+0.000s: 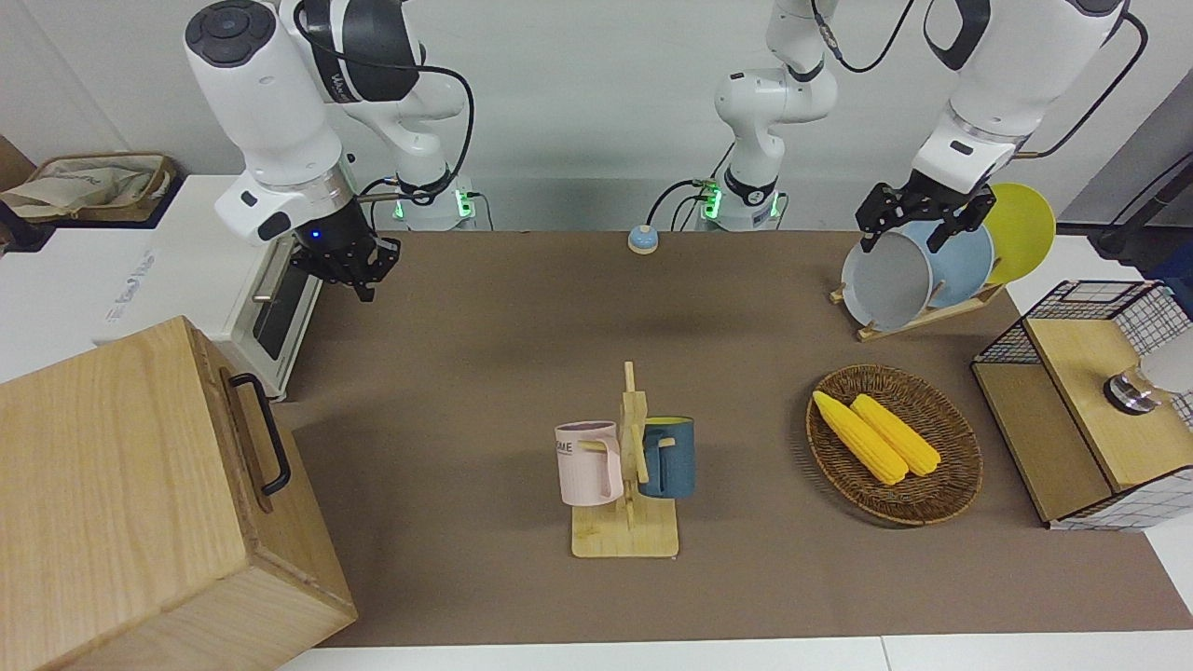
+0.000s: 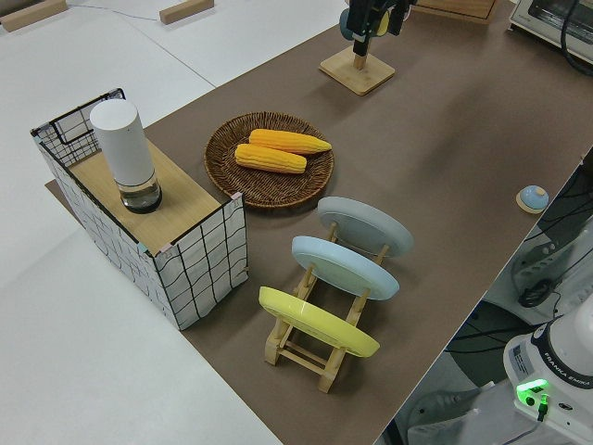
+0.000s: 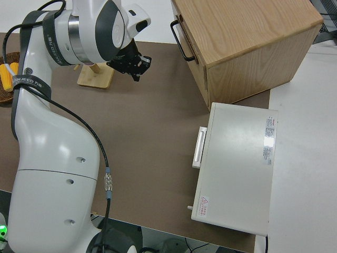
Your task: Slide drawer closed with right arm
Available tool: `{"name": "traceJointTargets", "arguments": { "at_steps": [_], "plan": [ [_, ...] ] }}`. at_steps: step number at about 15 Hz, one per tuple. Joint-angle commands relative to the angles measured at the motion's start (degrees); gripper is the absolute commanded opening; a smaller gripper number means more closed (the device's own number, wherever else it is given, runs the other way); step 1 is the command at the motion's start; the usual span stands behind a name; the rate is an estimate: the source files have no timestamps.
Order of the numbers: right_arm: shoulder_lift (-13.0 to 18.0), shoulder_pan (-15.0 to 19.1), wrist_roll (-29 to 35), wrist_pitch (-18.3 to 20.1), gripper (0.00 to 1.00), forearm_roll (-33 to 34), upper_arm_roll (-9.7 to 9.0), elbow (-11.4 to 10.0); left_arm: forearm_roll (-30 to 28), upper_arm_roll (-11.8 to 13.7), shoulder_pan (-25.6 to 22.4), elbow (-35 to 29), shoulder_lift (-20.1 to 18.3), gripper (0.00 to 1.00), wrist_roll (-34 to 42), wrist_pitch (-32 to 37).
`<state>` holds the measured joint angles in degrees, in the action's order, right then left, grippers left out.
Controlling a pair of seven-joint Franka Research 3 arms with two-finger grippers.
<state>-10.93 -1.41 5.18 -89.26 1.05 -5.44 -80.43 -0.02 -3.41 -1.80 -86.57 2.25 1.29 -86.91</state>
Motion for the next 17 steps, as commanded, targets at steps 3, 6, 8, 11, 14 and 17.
{"name": "traceJointTargets", "arguments": {
  "at_steps": [3,6,8,11,14,17],
  "plan": [
    [0.9,-0.2,-2.1,0.8,0.285,2.3,-0.1,-0.7,1.0,-0.4,-0.2,1.4,0.7,0.99,0.6,1.1],
    [1.0,0.3,-2.1,0.9,0.809,2.6,0.43,-0.5,1.0,-0.4,-0.2,1.5,0.7,0.99,0.6,1.1],
    [1.2,0.4,-1.9,1.4,0.985,2.6,0.34,-0.3,1.0,-0.4,-0.2,1.5,0.7,0.99,0.6,1.1],
    [1.2,1.1,-2.6,3.5,0.985,2.5,0.43,1.1,1.0,-0.4,-0.2,1.5,0.7,0.99,0.6,1.1],
    [1.1,1.2,-2.9,3.7,0.987,2.6,0.52,1.2,1.0,-0.4,-0.2,1.4,0.7,0.99,0.6,1.1],
    [1.1,0.8,-2.6,3.8,0.985,2.7,0.52,1.2,1.0,-0.4,-0.2,1.5,0.7,0.99,0.6,1.1]
  ]
}}
